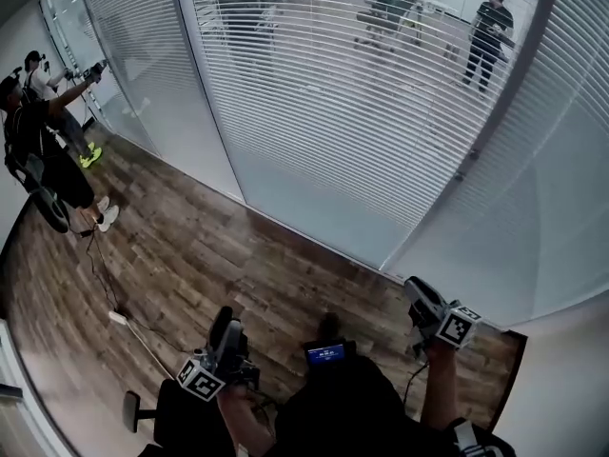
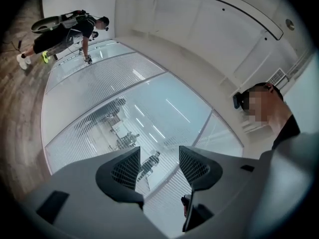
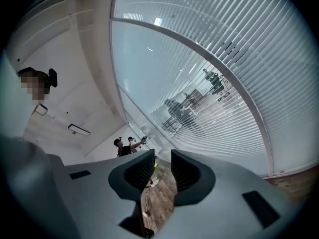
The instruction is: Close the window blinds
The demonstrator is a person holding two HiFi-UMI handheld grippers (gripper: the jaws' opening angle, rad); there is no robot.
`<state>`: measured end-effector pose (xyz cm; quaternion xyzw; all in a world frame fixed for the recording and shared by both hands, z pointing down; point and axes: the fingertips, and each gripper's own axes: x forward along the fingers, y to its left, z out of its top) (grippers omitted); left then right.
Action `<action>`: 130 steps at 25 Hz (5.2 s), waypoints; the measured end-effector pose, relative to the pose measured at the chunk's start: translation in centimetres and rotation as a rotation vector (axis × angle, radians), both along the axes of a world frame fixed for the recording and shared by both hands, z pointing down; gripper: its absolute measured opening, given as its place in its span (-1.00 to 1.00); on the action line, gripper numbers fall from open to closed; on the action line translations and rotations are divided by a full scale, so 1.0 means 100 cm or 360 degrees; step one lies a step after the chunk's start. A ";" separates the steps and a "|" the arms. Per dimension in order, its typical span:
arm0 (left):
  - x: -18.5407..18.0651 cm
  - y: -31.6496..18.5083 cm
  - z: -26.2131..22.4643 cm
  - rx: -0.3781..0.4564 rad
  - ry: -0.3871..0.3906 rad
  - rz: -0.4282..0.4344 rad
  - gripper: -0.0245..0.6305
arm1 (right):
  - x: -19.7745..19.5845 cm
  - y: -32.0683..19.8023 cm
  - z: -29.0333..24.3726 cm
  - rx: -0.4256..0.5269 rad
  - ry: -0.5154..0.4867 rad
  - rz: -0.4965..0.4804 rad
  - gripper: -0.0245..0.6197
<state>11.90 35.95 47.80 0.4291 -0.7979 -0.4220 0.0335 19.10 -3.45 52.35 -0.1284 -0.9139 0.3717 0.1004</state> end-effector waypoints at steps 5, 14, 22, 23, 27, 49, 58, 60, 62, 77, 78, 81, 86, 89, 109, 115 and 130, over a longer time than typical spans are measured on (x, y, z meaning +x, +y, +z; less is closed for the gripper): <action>-0.062 0.006 -0.022 -0.0074 -0.0014 -0.0081 -0.14 | -0.093 0.008 0.008 -0.0070 0.0009 -0.0089 -0.64; -0.189 -0.017 -0.043 -0.0235 -0.0075 -0.0147 -0.13 | -0.277 0.029 -0.012 -0.0058 -0.0171 -0.0337 -0.64; -0.269 -0.114 -0.017 -0.0298 -0.0047 0.0209 -0.14 | -0.282 -0.037 0.017 -0.0088 -0.0177 -0.0069 -0.64; -0.278 -0.128 -0.021 -0.0303 -0.0056 0.0267 -0.14 | -0.277 -0.049 0.019 -0.0114 -0.0165 0.0005 -0.64; -0.307 -0.183 -0.030 -0.0299 -0.0080 0.0504 -0.15 | -0.253 -0.091 0.029 -0.0131 -0.0110 0.0270 -0.64; -0.478 -0.296 -0.019 -0.0157 -0.0289 0.1450 -0.15 | -0.189 -0.177 -0.079 0.0911 0.0401 0.1720 -0.59; -0.510 -0.300 -0.006 -0.0136 -0.0357 0.1373 -0.15 | -0.171 -0.244 -0.101 0.1282 0.0551 0.1963 -0.42; -0.507 -0.302 -0.007 -0.0142 -0.0364 0.1359 -0.16 | -0.166 -0.258 -0.101 0.1305 0.0566 0.1982 -0.42; -0.501 -0.306 -0.008 -0.0148 -0.0384 0.1347 -0.15 | -0.163 -0.270 -0.099 0.1317 0.0564 0.1985 -0.42; -0.473 -0.322 -0.017 -0.0219 -0.0429 0.1392 -0.16 | -0.162 -0.276 -0.086 0.0992 0.0289 0.1896 -0.42; -0.471 -0.321 -0.016 -0.0225 -0.0428 0.1393 -0.15 | -0.164 -0.274 -0.086 0.0944 0.0239 0.1873 -0.42; -0.468 -0.332 -0.011 -0.0229 -0.0426 0.1384 -0.16 | -0.167 -0.283 -0.086 0.0841 0.0139 0.1832 -0.42; -0.460 -0.348 -0.021 -0.0259 -0.0429 0.1379 -0.16 | -0.164 -0.300 -0.090 0.0765 0.0139 0.1829 -0.43; -0.458 -0.348 -0.025 -0.0263 -0.0432 0.1366 -0.16 | -0.162 -0.304 -0.091 0.0773 0.0171 0.1837 -0.49; -0.441 -0.350 -0.032 -0.0266 -0.0414 0.1372 -0.15 | -0.157 -0.313 -0.096 0.0204 -0.0045 0.1808 -0.53; -0.440 -0.354 -0.046 -0.0274 -0.0410 0.1383 -0.16 | -0.162 -0.312 -0.110 0.0152 -0.0172 0.1709 -0.52; -0.435 -0.359 -0.041 -0.0287 -0.0404 0.1401 -0.15 | -0.167 -0.306 -0.113 0.1991 0.0979 0.1668 -0.52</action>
